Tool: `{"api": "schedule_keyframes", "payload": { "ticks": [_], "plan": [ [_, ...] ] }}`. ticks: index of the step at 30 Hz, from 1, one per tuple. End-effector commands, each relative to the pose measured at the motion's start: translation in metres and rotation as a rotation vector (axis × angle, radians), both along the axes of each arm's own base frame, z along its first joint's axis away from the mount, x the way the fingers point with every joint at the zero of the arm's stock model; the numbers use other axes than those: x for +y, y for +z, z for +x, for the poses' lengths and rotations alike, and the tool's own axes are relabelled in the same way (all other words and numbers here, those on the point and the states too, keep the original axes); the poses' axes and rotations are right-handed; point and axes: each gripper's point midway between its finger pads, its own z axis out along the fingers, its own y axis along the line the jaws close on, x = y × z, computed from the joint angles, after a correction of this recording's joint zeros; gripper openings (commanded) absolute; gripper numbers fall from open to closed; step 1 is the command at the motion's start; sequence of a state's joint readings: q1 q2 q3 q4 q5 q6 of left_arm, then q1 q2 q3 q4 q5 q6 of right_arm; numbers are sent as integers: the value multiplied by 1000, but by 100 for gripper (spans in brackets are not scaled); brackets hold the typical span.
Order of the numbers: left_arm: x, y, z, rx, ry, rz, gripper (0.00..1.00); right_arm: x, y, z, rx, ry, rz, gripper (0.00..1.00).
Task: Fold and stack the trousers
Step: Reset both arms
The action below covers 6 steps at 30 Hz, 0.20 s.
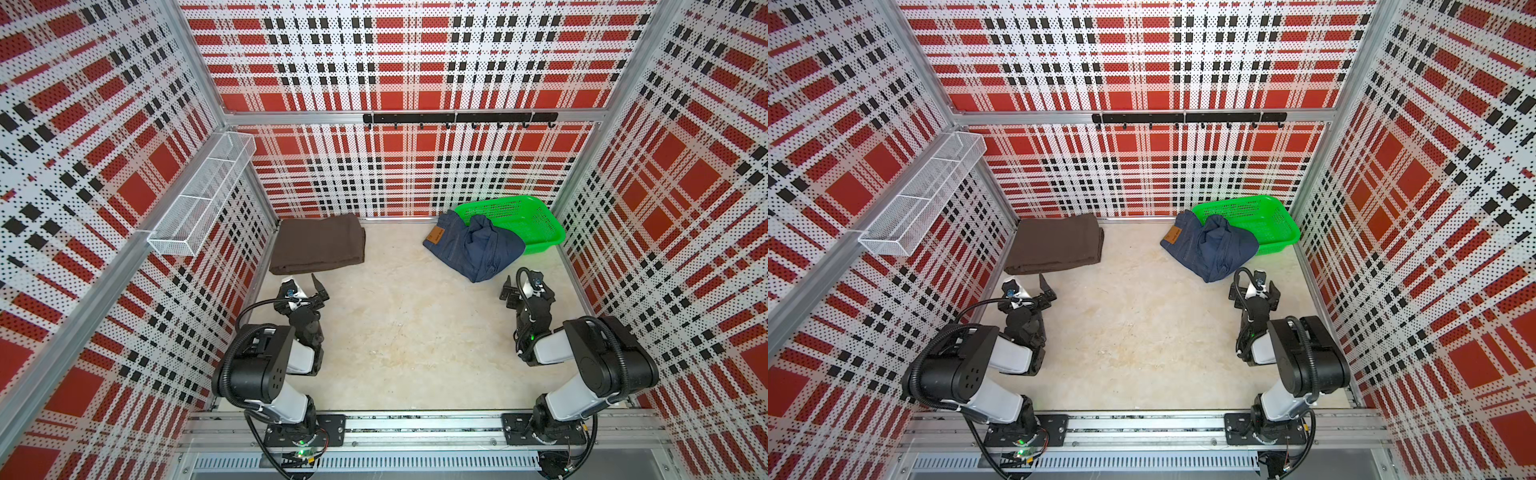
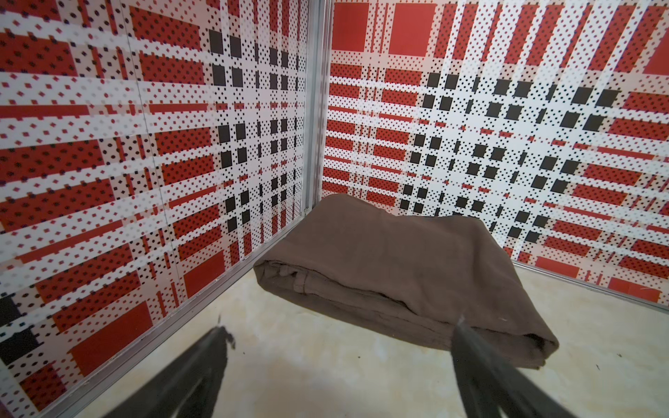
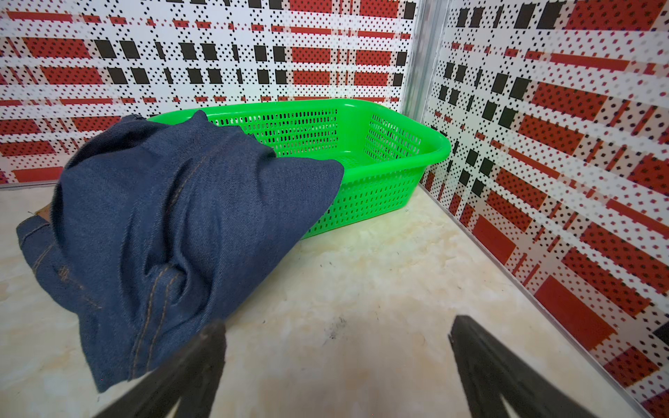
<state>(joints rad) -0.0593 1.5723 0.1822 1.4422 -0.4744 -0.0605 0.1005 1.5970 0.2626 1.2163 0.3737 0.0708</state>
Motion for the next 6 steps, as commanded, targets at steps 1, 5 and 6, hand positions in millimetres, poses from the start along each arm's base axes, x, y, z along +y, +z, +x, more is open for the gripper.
{"api": "schedule_keyframes", "payload": {
  "ticks": [1, 5, 6],
  "plan": [
    [0, 3, 1, -11, 0, 9, 98, -1, 9, 1, -27, 1, 2, 100],
    [0, 3, 1, -11, -1, 10, 98, -2, 10, 1, -29, -1, 1, 100],
    [0, 3, 1, -10, -2, 9, 98, -2, 9, 1, -27, -1, 0, 100]
  ]
}}
